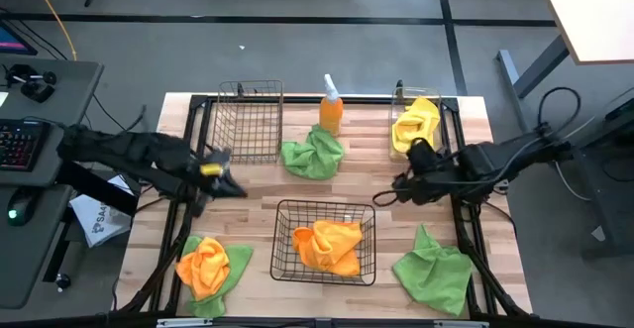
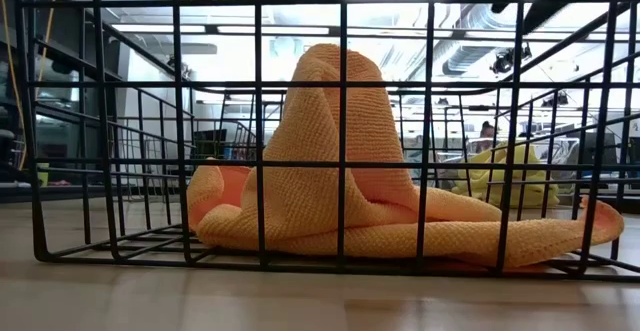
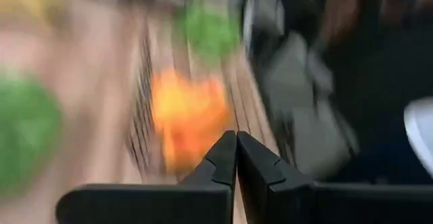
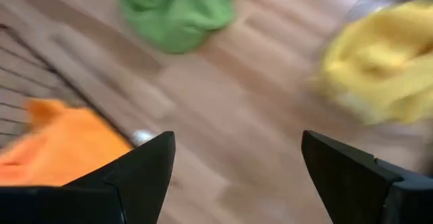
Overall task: Sort microfiber towel by color & place in baskets
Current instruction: Put the orange microfiber towel into the black wire basket
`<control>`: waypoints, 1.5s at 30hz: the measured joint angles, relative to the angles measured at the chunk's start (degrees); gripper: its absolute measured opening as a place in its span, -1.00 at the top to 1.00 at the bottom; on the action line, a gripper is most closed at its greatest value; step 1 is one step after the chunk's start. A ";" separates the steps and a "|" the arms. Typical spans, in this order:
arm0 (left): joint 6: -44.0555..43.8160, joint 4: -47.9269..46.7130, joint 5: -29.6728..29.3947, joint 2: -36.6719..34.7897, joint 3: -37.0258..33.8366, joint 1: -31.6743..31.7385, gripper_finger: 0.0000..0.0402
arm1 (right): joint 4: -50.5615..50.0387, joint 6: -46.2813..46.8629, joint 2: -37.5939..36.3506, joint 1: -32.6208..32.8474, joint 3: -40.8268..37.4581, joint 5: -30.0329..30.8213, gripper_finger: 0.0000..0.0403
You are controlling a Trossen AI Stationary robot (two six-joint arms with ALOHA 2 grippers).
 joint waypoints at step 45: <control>-49.01 -17.20 -4.95 24.80 -3.29 -40.94 -0.18 | 33.48 -4.60 -6.83 -0.54 -24.60 -7.21 -0.58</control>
